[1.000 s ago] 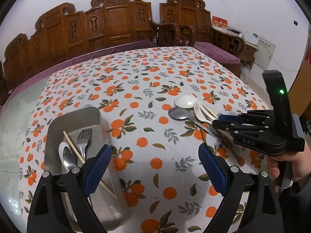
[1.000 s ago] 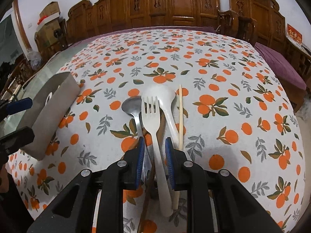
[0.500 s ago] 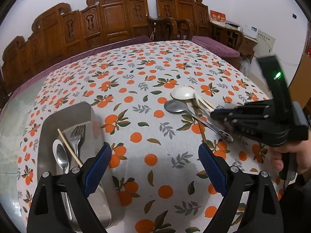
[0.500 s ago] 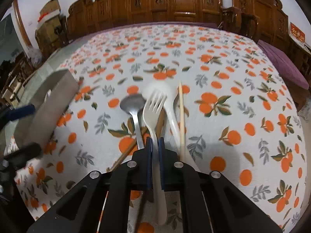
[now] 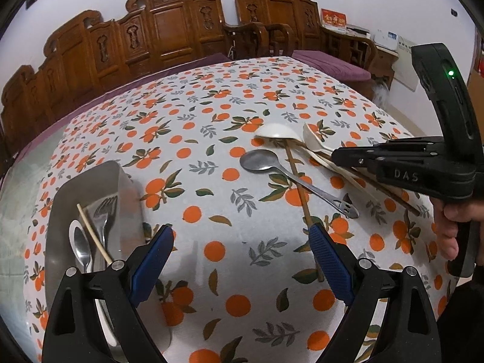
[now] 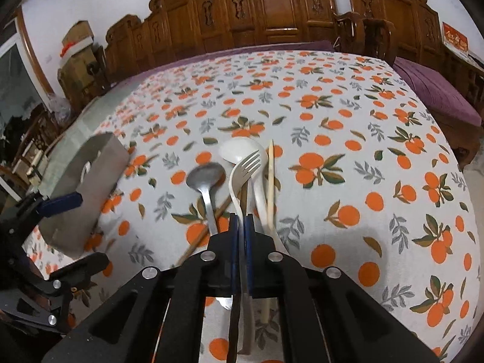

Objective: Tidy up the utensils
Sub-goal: 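Reach the right gripper to the utensil pile and grasp a white plastic fork, then lift the white plastic fork out of the pile with the right gripper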

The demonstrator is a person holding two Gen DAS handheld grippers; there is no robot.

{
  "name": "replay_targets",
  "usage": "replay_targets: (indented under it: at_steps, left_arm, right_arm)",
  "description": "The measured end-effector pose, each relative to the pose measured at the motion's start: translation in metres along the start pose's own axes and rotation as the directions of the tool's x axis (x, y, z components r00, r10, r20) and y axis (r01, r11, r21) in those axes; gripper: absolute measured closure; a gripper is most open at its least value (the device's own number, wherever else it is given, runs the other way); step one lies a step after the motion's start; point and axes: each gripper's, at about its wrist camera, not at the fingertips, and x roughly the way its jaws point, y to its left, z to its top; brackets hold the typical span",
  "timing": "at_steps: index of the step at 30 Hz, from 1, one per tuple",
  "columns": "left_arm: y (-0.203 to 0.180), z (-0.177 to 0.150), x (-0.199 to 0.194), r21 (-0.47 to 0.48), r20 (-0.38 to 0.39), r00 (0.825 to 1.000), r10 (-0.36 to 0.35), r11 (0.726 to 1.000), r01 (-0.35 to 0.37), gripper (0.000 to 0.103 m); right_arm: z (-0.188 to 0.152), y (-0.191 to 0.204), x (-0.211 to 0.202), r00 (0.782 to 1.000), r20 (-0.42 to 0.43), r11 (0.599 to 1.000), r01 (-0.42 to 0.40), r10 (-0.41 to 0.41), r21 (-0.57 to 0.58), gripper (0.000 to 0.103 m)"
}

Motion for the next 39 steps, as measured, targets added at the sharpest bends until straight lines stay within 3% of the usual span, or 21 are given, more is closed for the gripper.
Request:
replay_targets:
  at_steps: [9,17,21,39]
  left_arm:
    - [-0.007,-0.004,0.003,0.025,-0.011,1.000,0.001,1.000,-0.001,0.016]
    - [-0.005,-0.005,0.003,0.024,-0.014,1.000,0.002,1.000,-0.001,0.016]
    - [-0.003,-0.005,0.001,0.019,-0.014,1.000,0.002,1.000,-0.001,0.016]
    - [-0.005,-0.006,0.000,0.031,-0.016,1.000,-0.005,0.999,0.005,0.016]
  right_arm:
    - [0.000,-0.004,-0.003,1.000,0.023,1.000,-0.015,0.015,0.024,0.097]
    - [0.000,0.002,0.015,1.000,-0.012,1.000,-0.005,0.005,0.021,0.097]
    - [0.005,0.003,0.012,1.000,0.006,0.999,-0.023,0.023,0.034,0.103]
    - [-0.012,0.005,0.009,0.999,-0.047,0.998,0.016,-0.018,-0.058,0.097]
